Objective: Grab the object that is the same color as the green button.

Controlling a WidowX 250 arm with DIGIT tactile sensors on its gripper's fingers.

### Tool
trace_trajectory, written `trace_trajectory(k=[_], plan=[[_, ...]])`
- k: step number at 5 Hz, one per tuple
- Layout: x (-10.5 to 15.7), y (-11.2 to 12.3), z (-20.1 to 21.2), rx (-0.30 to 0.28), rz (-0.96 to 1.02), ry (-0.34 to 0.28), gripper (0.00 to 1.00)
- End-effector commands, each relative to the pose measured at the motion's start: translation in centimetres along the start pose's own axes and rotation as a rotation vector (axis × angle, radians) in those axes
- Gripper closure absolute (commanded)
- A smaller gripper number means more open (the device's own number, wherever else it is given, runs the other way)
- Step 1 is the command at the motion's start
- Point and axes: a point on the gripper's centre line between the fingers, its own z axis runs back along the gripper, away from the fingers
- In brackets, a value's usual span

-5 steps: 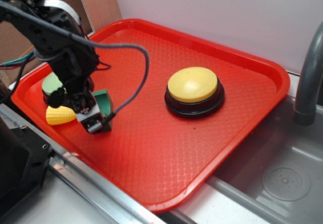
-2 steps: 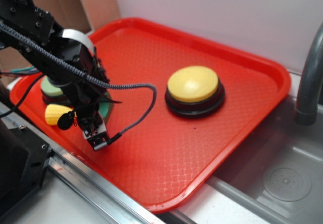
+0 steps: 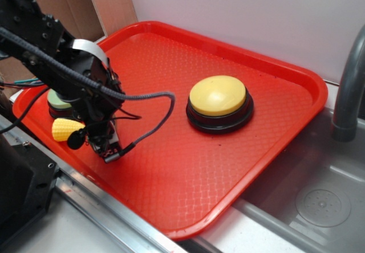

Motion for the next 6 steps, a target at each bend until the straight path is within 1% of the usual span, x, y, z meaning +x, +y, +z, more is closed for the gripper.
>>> trace_trajectory(k=[1,2,3,4,5,6], plan=[[1.0,0.9,1.1,-0.001,0.008,-0.002,1.0],[2.4,2.5,4.1,-0.029,0.022,-0.011,1.0],[3.7,4.3,7.0,-0.081,0.077,-0.006,1.0],[4.7,5.9,10.1,-0.138,0.251,0.025,1.0],[5.2,7.9,13.0,-0.279,0.396,0.067,1.0],[5.3,9.2,15.4,-0.321,0.454,0.051,1.0]])
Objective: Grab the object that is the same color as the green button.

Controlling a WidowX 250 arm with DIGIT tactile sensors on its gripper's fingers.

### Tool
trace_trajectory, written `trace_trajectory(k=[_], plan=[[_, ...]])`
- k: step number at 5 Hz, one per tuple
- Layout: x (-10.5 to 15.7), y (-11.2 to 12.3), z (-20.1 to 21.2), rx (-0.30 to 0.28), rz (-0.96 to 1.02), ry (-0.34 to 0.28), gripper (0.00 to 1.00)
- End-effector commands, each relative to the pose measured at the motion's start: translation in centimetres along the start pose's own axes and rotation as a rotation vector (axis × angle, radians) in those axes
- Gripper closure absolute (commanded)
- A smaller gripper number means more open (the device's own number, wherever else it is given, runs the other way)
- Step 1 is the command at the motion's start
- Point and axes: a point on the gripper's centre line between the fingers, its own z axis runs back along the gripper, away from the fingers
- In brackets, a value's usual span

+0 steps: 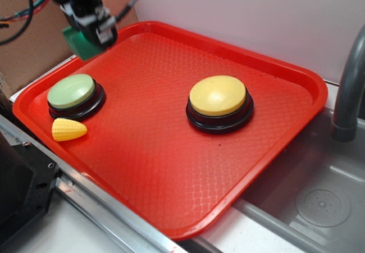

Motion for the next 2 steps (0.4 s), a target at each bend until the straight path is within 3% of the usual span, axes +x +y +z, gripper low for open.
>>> trace_trajectory(k=[1,2], plan=[[1.09,1.87,5.54,-0.075,0.09,-0.079,1.0],[1.14,1.89,6.0,-0.018,0.113,-0.11,1.0]])
